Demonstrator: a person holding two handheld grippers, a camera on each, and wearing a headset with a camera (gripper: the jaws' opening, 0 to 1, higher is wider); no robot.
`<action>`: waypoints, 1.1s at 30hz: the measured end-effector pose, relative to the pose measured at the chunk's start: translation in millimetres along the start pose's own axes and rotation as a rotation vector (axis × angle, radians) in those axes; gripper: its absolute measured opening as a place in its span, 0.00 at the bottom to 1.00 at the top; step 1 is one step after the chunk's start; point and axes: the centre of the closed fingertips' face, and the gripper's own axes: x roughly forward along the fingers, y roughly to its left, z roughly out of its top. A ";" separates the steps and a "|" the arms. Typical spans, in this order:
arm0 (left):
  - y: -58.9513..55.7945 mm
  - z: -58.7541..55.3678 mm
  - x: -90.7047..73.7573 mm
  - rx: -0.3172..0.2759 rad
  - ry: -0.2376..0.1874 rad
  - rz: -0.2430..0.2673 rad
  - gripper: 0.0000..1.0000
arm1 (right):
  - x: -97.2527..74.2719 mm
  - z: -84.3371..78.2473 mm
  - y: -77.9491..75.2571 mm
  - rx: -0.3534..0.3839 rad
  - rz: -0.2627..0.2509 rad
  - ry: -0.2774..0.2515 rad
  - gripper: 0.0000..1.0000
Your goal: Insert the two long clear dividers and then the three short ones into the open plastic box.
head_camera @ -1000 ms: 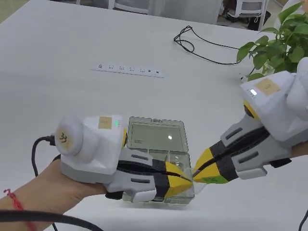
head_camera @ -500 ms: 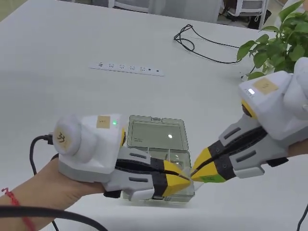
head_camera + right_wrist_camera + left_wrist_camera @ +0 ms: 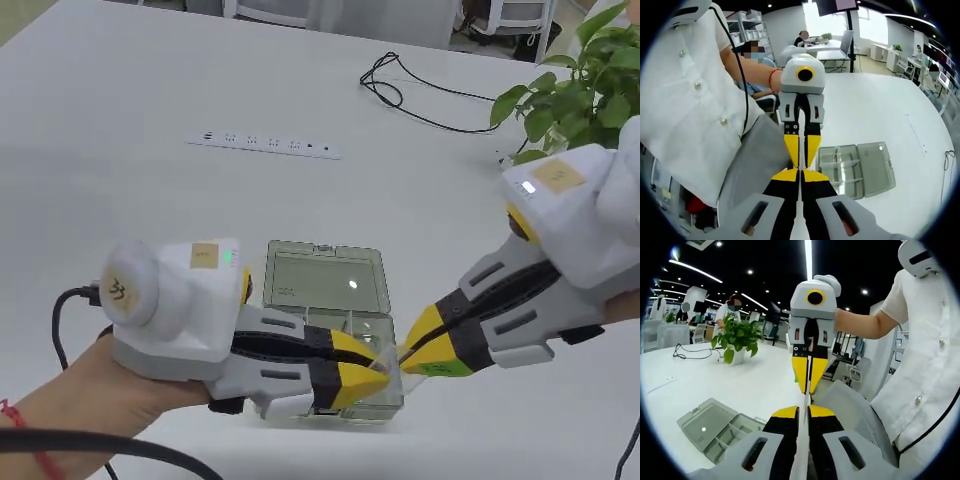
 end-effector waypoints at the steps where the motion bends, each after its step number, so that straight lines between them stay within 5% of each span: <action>1: 0.8 -0.1 -1.1 -0.002 0.001 0.005 0.04 | -1.3 -0.1 -0.8 -0.001 -0.004 -0.001 0.03; 13: 19.9 -3.6 -21.0 -0.022 -0.004 0.103 0.22 | -9.6 -3.1 -13.3 -0.001 -0.053 0.009 0.03; 20: 31.8 -10.5 -35.4 -0.019 0.009 0.178 0.43 | -8.7 -7.9 -23.2 0.004 -0.083 0.029 0.03; 33: 53.3 -39.4 -60.0 -0.004 0.078 0.271 0.72 | 2.7 -25.0 -48.7 -0.007 -0.123 0.104 0.03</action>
